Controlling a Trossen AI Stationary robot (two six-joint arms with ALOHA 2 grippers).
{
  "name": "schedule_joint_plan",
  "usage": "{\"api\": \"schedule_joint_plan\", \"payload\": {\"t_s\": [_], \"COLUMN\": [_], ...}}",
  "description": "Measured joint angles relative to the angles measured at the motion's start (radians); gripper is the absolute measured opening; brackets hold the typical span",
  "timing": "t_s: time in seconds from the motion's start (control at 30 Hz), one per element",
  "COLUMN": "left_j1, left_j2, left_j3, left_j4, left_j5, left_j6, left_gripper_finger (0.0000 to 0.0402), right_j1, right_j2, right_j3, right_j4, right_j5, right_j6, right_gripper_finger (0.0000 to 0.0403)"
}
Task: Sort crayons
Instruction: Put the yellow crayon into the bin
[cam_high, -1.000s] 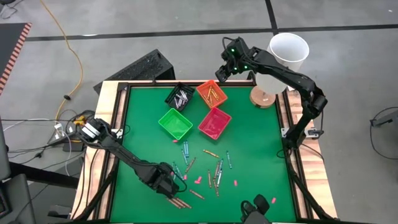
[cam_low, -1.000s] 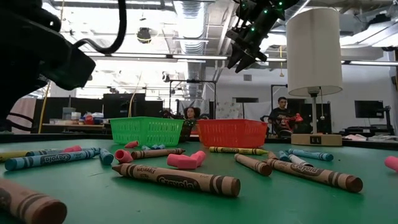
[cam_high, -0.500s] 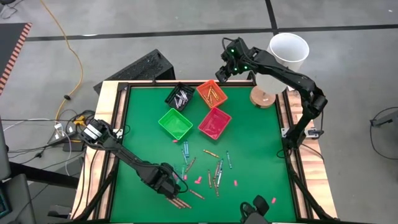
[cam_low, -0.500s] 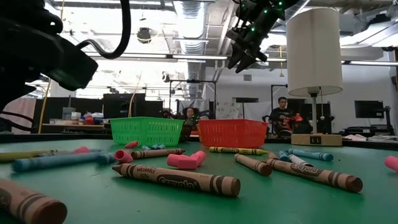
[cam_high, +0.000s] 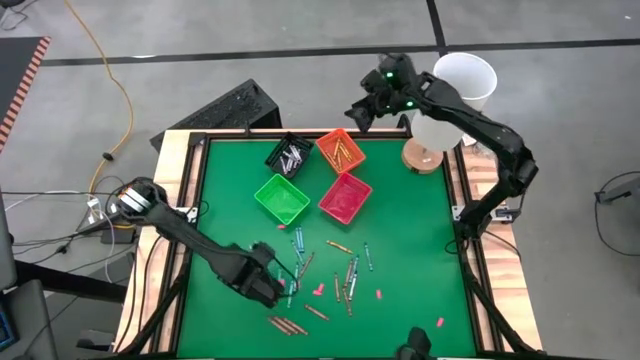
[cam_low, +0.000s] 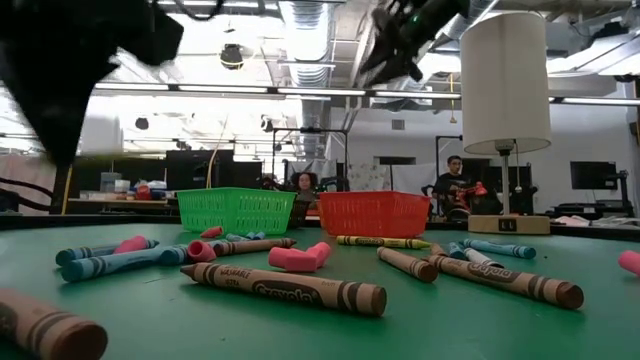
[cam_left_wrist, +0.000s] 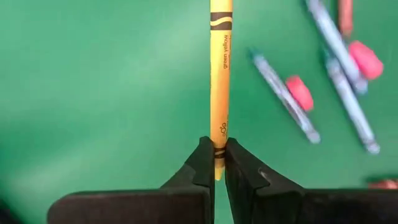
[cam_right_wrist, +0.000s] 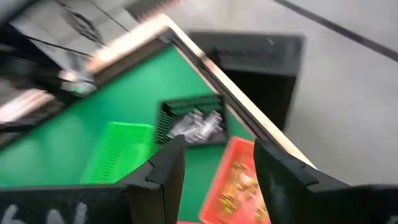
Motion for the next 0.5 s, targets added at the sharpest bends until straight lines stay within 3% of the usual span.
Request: {"api": "schedule_joint_plan", "payload": {"t_s": [0.17, 0.3, 0.4, 0.5], "left_j1": [0.024, 0.083, 0.145, 0.215], "left_j2": [-0.124, -0.232, -0.299, -0.353], "left_j3": [0.001, 0.002, 0.002, 0.003], "left_j4": [-0.029, 0.008, 0.113, 0.276], "left_j5": [-0.331, -0.577, -0.692, -0.730], "left_j6": [0.075, 0.241, 0.433, 0.658], "left_gripper_finger": [0.0003, 0.0003, 0.0003, 0.0003], "right_j1": [0.012, 0.038, 0.067, 0.103], "right_j2": [-0.102, -0.185, -0.242, -0.300], "right_j3": [0.000, 0.000, -0.009, -0.077], "right_j4": [0.045, 0.067, 0.081, 0.138], "right_j5": [-0.082, -0.103, -0.111, -0.131], "right_j6": [-0.045, -0.104, -0.113, -0.089], "right_gripper_finger": [0.0187, 0.0187, 0.0187, 0.0187]}}
